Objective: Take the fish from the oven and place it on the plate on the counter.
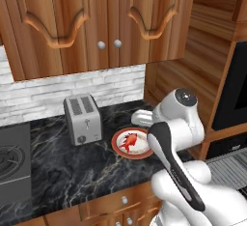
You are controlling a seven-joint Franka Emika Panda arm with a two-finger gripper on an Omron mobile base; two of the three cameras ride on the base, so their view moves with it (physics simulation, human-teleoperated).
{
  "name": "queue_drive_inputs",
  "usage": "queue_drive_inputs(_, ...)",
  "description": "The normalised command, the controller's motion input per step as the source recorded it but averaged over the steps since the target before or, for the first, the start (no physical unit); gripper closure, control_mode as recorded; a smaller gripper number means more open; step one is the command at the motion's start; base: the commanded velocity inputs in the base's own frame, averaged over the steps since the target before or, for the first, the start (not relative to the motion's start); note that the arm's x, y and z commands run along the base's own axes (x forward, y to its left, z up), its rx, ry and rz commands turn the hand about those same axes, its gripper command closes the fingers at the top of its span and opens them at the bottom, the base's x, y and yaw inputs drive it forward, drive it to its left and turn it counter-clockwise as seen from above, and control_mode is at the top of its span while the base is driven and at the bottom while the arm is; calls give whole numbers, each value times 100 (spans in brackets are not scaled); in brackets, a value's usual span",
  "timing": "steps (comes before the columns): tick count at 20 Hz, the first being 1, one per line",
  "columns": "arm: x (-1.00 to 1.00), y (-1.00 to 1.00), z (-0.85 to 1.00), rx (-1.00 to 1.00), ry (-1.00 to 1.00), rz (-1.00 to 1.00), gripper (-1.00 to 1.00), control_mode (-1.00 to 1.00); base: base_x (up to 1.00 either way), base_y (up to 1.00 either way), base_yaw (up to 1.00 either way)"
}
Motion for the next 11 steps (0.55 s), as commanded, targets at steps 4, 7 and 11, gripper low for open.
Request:
queue_drive_inputs(4, -86, -23, 47, -18, 0, 8, -100, -100, 0, 0, 0)
queue_drive_inputs(7, -100, -41, 10, -4, 0, 14, -100, -100, 0, 0, 0)
queue_drive_inputs(11, -98, -37, 3, 0, 0, 20, -100, -100, 0, 0, 0)
